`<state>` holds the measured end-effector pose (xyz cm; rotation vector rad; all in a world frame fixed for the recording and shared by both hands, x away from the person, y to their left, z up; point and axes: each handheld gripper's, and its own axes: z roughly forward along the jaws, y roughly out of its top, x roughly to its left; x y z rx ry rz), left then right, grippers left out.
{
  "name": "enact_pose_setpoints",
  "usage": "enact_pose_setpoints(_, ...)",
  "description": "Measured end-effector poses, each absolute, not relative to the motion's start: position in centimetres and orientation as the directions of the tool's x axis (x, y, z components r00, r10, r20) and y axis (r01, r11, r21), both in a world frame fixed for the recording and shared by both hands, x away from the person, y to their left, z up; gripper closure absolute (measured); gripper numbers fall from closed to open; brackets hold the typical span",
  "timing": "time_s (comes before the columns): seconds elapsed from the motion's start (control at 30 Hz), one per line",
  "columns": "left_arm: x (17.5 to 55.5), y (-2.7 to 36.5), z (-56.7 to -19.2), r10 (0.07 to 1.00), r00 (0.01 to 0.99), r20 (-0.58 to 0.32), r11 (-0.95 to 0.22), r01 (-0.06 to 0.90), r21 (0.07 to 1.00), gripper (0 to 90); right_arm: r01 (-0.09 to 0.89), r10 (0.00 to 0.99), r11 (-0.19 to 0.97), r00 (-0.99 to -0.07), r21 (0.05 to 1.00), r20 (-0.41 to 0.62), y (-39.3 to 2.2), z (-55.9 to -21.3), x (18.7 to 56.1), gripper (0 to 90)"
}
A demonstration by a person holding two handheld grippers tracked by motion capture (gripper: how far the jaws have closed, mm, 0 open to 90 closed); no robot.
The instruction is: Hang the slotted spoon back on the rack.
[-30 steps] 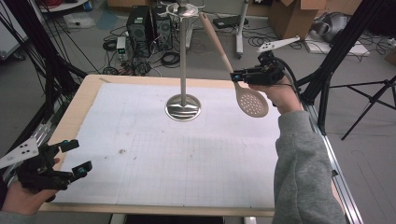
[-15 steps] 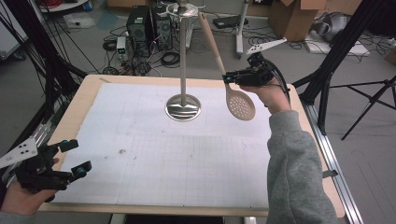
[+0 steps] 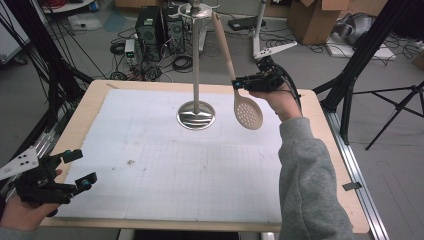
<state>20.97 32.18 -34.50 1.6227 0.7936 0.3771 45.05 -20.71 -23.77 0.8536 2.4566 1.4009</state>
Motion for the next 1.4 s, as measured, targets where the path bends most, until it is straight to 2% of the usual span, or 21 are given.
enact_pose_setpoints(1.4, 20.5, 32.8, -34.5, 0.689, 0.699, -0.19, -0.026, 0.285, 0.958, 2.0, 0.401, 0.594, 0.385, -0.797, 0.831, 0.109, -15.7, -26.0, 47.4, 77.9)
